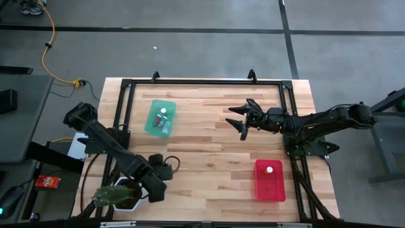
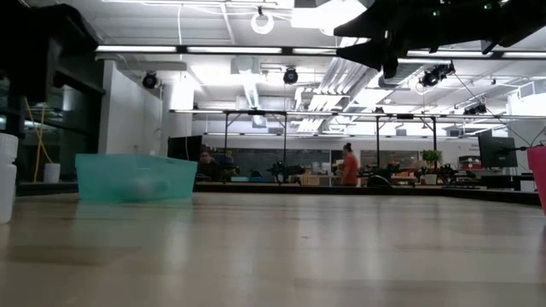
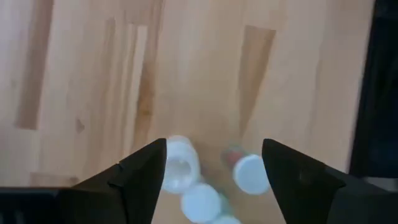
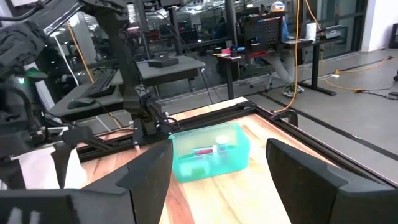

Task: Pick and place medicine bottles into bin by pill shape (circle, oval)
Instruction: Put the white tablet bottle into the red bin

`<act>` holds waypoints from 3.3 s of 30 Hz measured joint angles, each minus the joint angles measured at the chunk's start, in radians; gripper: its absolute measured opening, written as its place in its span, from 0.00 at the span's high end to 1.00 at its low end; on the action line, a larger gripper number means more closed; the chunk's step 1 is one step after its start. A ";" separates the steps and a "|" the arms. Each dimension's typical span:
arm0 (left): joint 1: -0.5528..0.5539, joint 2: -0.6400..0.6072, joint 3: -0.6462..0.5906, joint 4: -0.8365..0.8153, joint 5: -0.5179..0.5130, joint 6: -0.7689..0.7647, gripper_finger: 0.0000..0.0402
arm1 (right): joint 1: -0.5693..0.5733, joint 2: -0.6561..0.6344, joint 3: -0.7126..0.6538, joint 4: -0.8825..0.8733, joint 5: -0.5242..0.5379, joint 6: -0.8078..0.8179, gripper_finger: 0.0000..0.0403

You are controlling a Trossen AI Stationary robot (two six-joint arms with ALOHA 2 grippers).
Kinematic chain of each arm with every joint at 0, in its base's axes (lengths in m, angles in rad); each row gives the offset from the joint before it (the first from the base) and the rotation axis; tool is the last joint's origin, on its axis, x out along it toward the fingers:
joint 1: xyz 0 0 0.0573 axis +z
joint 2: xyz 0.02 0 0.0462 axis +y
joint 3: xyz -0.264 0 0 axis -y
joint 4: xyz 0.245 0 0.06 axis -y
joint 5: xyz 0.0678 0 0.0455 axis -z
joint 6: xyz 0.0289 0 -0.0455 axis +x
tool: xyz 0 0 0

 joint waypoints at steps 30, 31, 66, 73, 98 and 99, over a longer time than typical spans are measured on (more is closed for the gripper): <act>0.039 0.127 -0.047 -0.033 0.110 -0.064 0.40 | 0.000 0.000 0.000 0.000 0.000 -0.004 0.38; 0.039 0.137 -0.047 -0.033 0.108 -0.063 0.40 | 0.000 0.000 0.000 0.000 0.000 -0.004 0.38; 0.043 0.089 -0.045 -0.015 0.077 -0.027 0.71 | 0.000 0.000 0.000 0.000 0.000 -0.004 0.38; 0.096 0.033 -0.016 -0.059 0.013 0.082 0.70 | 0.000 0.000 0.000 0.000 0.000 -0.004 0.38; 0.628 -0.158 -0.484 1.473 -0.087 0.768 0.70 | 0.000 0.013 0.000 -0.083 -0.101 -0.112 0.38; 0.646 -0.158 -0.507 1.527 -0.059 0.749 0.70 | 0.000 0.013 0.000 -0.082 -0.108 -0.129 0.38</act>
